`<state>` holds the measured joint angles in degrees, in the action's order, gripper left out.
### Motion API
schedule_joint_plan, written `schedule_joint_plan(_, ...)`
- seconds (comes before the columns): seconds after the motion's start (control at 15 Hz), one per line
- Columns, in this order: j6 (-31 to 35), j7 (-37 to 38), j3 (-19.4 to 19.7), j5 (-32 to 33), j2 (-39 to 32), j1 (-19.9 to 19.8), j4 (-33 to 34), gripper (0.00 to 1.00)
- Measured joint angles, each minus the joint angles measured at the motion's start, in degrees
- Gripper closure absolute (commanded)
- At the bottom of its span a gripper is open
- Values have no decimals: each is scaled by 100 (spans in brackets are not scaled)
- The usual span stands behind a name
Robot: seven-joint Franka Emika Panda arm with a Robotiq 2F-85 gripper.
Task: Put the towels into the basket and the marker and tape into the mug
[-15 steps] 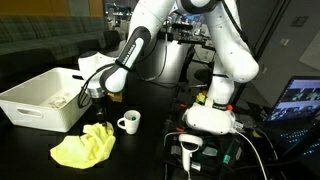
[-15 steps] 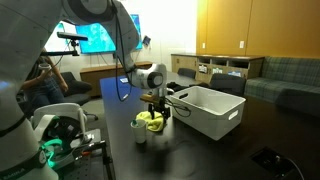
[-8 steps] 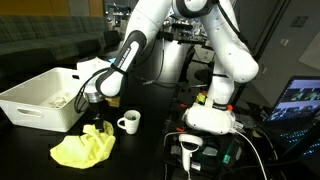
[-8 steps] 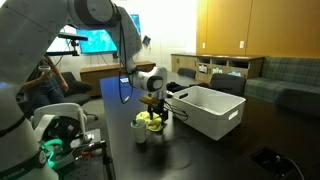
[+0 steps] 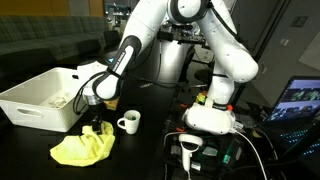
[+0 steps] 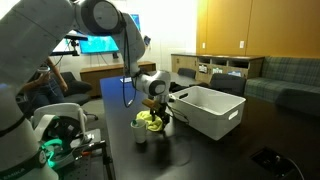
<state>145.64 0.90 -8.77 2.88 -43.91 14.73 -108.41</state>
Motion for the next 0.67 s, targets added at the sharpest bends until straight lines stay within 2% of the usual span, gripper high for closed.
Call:
schedule_joint_plan(0.13,0,0,-2,-42,-67,-61,48,30)
schedule_joint_plan(0.67,1,3,-29,-196,68,-194,25,92)
